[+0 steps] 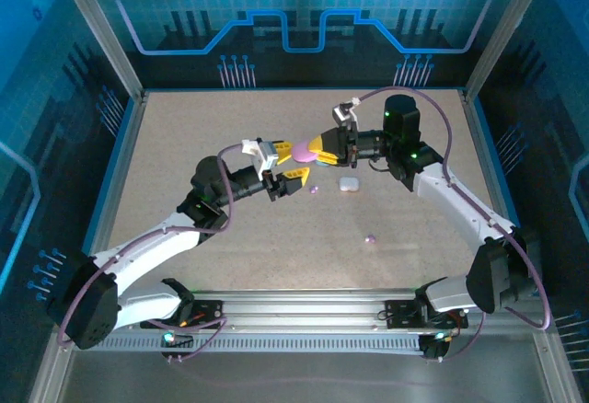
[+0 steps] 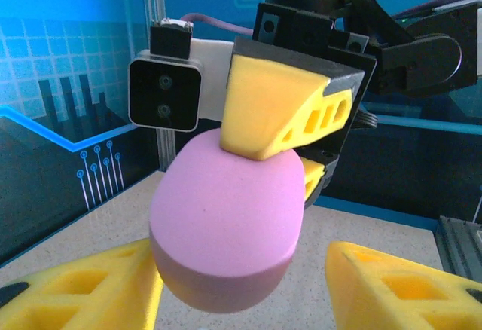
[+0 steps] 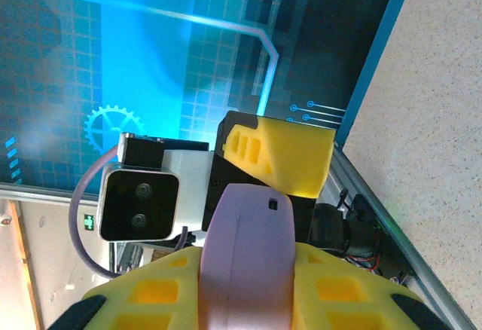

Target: Insert the wireless bluetooth earbuds into the charging case

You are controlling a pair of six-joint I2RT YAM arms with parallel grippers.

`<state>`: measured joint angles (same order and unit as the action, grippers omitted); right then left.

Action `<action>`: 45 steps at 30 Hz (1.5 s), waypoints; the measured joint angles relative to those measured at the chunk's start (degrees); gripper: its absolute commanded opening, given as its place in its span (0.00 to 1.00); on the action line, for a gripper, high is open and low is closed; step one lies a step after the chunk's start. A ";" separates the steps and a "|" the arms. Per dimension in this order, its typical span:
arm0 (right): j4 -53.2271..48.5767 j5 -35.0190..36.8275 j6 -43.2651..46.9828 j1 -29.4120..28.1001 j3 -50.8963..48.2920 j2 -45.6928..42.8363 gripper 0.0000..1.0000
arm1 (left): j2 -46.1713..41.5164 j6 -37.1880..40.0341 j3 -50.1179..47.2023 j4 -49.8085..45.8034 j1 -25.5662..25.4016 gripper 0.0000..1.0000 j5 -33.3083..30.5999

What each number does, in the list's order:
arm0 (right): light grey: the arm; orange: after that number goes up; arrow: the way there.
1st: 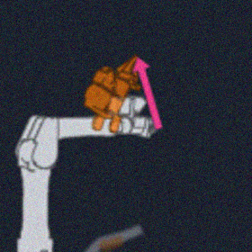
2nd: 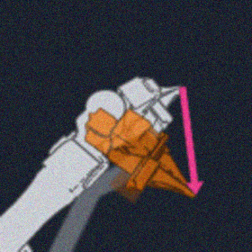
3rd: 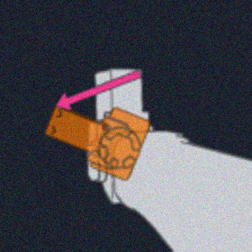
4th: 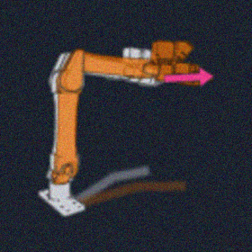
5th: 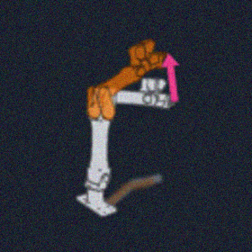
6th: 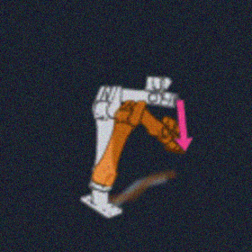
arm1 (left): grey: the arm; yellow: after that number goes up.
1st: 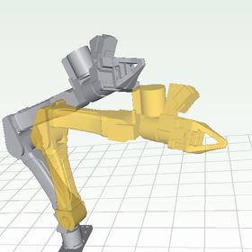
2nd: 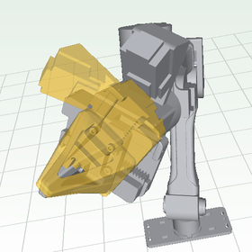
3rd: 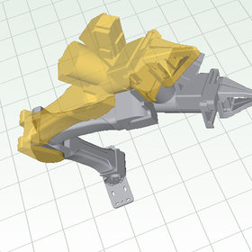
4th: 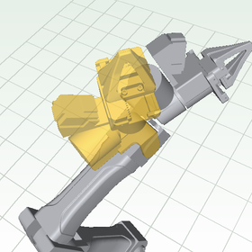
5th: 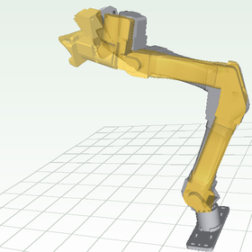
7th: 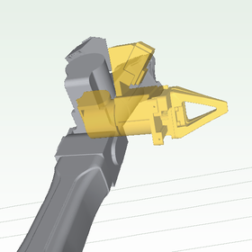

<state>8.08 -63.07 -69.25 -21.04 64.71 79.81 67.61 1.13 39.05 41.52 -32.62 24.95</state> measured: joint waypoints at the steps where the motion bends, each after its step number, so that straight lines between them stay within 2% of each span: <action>1: 0.00 -0.02 0.00 -0.04 -0.11 0.00 0.22 | 0.00 -0.22 0.00 0.52 0.00 0.57 0.00; 4: -0.15 -0.20 0.02 -0.07 -0.22 0.00 0.23 | 0.00 -0.87 0.02 1.29 0.00 0.53 -0.04; 8: -0.13 -0.42 0.02 -0.28 -0.22 -0.02 0.23 | 0.07 -1.31 0.02 1.55 0.26 0.39 0.00; 13: -1.75 -0.15 1.05 -0.15 -0.17 -0.33 0.26 | 0.17 -1.16 0.07 1.53 0.42 0.28 0.35; 16: -8.15 0.55 5.42 -0.15 1.36 -0.42 0.36 | 0.17 -1.01 0.26 -0.50 0.44 0.25 0.90; 20: -22.38 2.91 15.76 -0.42 6.14 -0.35 0.46 | -0.11 1.11 2.95 -6.51 0.37 0.25 1.14; 24: -31.43 3.98 23.34 -0.42 10.05 -0.31 0.47 | -1.64 4.44 5.35 -13.57 0.37 0.25 1.62; 29: -36.89 4.31 27.89 -0.39 10.64 -0.31 0.47 | -2.51 8.09 8.46 -21.18 0.37 0.26 2.89; 36: -38.21 4.13 28.83 -0.42 10.64 0.13 0.43 | -2.51 9.60 9.75 -25.51 0.37 0.26 4.42; 38: -37.99 4.04 28.89 -0.52 10.64 0.37 0.37 | -2.47 9.60 9.90 -26.32 0.37 0.26 4.72; 40: -37.94 3.89 28.63 -0.66 10.67 0.57 0.35 | -2.36 9.70 10.01 -27.10 0.44 0.26 4.92; 45: -37.44 3.87 28.00 -0.59 10.64 0.85 0.22 | -2.36 9.99 10.34 -28.06 0.76 0.31 4.92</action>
<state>-29.36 -59.20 -41.25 -21.63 75.35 80.66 65.25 11.11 49.39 13.45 -31.86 29.87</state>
